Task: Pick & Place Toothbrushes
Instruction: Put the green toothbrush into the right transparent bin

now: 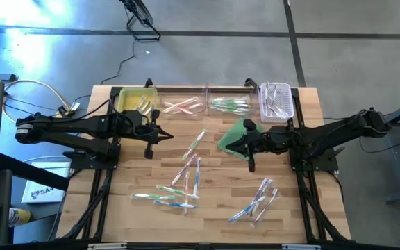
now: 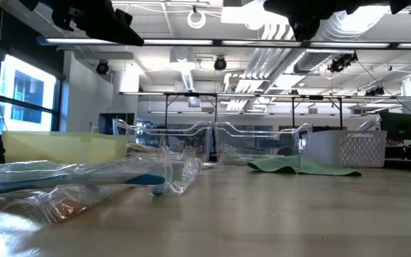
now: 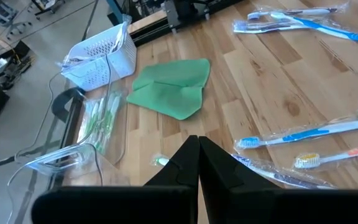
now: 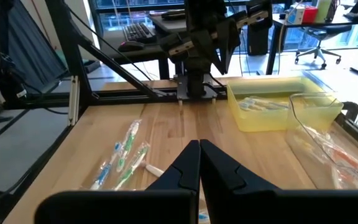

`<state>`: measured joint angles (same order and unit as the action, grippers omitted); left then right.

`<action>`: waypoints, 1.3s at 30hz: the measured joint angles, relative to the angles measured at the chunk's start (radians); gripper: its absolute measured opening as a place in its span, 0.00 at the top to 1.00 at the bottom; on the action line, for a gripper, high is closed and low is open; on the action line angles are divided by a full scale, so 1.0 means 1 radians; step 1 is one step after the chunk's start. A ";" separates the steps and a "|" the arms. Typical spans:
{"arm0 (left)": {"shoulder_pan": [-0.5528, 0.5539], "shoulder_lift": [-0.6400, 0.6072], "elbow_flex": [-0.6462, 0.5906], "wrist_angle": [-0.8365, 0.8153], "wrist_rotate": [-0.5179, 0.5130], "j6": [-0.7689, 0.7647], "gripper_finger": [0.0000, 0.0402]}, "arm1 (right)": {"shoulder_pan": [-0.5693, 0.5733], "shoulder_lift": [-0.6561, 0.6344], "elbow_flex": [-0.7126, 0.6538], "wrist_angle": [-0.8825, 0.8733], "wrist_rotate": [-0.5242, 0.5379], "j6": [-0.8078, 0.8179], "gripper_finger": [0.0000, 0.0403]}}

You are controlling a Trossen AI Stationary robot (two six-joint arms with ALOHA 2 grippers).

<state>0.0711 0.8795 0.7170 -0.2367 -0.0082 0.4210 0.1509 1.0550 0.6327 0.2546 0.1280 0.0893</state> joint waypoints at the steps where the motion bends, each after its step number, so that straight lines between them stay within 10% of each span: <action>1: 0.000 0.000 0.000 0.000 0.000 0.000 1.00 | 0.000 0.000 0.000 0.000 0.000 -0.009 1.00; 25: -0.008 0.303 0.005 0.021 -0.102 -0.455 1.00 | 0.000 0.000 0.000 -0.017 0.003 -0.032 0.99; 39: -0.039 0.538 0.250 -0.277 -0.190 -0.609 1.00 | 0.000 0.000 0.000 -0.019 0.004 -0.031 0.99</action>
<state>0.0326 1.4179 0.9672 -0.5140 -0.1978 -0.1879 0.1509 1.0550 0.6327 0.2359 0.1318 0.0582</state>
